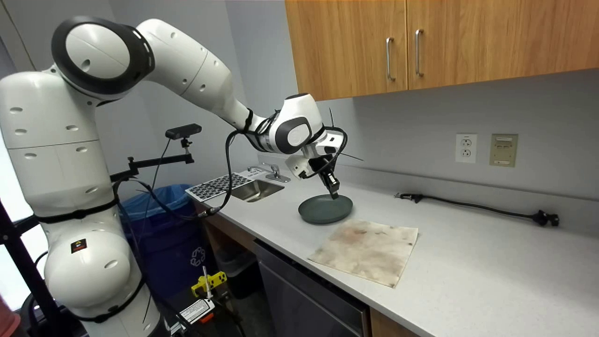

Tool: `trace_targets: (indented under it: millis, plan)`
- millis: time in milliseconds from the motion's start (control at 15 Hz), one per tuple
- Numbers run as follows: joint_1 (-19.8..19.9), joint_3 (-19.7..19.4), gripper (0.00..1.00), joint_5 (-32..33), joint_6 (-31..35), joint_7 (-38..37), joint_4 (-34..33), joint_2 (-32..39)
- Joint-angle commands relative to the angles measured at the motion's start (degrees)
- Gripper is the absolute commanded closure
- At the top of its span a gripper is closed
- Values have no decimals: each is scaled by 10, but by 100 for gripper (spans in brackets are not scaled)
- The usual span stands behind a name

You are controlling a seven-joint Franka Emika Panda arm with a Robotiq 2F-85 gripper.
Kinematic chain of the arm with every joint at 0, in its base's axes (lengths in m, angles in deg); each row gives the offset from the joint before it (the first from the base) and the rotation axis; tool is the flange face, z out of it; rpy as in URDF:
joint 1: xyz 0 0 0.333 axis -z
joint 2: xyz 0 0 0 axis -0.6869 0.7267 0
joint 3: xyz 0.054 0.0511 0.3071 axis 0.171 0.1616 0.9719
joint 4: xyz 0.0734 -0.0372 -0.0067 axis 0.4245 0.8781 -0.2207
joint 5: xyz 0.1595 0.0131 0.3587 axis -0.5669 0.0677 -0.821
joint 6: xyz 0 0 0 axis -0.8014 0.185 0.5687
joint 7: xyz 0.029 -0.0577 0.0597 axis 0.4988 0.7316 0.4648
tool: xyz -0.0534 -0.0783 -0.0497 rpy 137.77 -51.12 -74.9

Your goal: Unfold the towel

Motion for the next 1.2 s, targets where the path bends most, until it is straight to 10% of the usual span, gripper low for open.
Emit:
trace_targets:
  millis: [0,200,933,1133]
  plan:
    - [18,13,100,-12,43,35,46,-52]
    - [22,15,100,-14,77,45,72,-76]
    - [25,0,6,-160,131,204,189,-158]
    - [19,-4,0,-192,150,240,198,-169]
